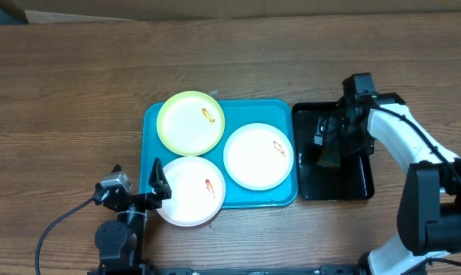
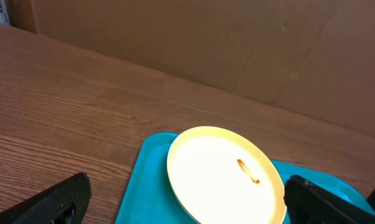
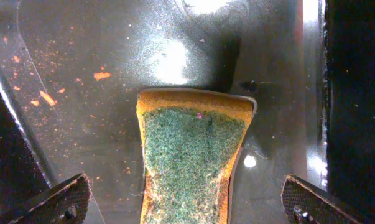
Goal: Clean dirty plates on tray and stack at the side
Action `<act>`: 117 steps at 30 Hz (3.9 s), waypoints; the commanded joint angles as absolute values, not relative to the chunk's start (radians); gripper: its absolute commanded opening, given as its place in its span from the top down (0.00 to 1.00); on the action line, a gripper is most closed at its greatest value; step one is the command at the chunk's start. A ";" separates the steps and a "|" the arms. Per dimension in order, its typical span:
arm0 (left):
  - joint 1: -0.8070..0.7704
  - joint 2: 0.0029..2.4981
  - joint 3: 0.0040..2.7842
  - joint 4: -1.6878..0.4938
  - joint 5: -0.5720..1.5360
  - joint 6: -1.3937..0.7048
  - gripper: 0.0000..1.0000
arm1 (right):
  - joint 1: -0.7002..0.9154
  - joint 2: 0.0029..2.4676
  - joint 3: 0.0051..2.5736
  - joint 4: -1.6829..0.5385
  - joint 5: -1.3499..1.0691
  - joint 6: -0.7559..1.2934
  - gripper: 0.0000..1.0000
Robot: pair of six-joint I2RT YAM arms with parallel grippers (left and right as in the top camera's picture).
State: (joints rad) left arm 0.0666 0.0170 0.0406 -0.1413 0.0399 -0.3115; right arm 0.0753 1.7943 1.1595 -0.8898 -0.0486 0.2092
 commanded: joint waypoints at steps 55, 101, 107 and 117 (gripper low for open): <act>0.064 0.011 0.036 -0.069 0.001 -0.292 0.00 | 0.076 1.784 1.180 -0.884 -0.054 0.210 0.00; 0.063 1.280 1.252 -0.955 0.415 -0.134 0.00 | 0.076 1.784 1.180 -0.884 -0.054 0.210 0.00; 0.063 1.283 1.252 -0.945 0.415 -0.134 0.00 | 0.076 1.784 1.180 -0.884 -0.054 0.210 0.00; 0.054 1.283 1.252 -0.945 0.416 -0.158 0.25 | 0.076 1.784 1.180 -0.884 -0.054 0.210 0.00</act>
